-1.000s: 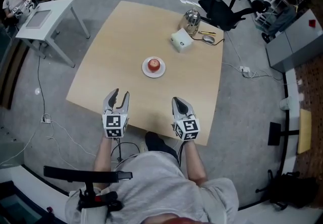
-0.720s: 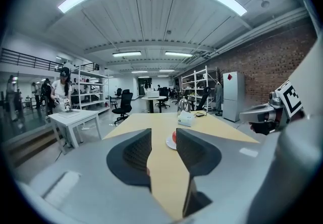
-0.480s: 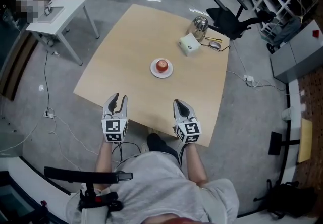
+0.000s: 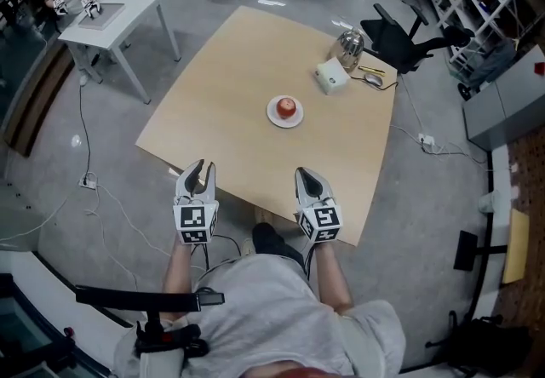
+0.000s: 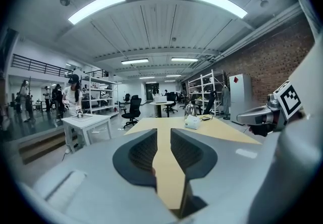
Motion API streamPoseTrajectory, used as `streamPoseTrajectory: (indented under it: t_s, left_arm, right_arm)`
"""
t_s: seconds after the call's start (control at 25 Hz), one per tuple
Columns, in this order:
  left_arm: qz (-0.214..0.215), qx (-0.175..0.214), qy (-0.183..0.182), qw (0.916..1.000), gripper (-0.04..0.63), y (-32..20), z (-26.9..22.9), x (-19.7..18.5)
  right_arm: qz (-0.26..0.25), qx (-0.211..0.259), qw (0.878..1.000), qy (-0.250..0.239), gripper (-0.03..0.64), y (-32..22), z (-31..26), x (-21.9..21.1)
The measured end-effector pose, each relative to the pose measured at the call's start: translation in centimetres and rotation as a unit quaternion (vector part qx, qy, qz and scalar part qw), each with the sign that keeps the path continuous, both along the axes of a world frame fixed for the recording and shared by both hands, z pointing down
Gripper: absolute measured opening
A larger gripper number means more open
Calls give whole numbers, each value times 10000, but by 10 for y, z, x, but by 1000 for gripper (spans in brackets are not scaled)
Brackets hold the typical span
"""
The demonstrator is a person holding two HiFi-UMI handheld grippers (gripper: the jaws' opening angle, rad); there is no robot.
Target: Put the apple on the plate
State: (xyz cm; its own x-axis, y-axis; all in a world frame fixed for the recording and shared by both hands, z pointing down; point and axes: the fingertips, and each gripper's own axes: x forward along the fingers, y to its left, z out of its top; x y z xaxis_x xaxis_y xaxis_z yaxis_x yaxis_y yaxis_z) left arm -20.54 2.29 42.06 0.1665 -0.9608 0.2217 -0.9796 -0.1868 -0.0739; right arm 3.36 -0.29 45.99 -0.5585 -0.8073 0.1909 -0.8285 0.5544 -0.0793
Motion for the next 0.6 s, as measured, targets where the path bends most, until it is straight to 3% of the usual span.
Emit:
streamPoseTrajectory:
  t_s: [0.6]
  left_arm:
    - [-300,135,-40,9995,53,36,0,-18]
  right_arm:
    - [-147,73,9998,-82,6,20,-4,-18]
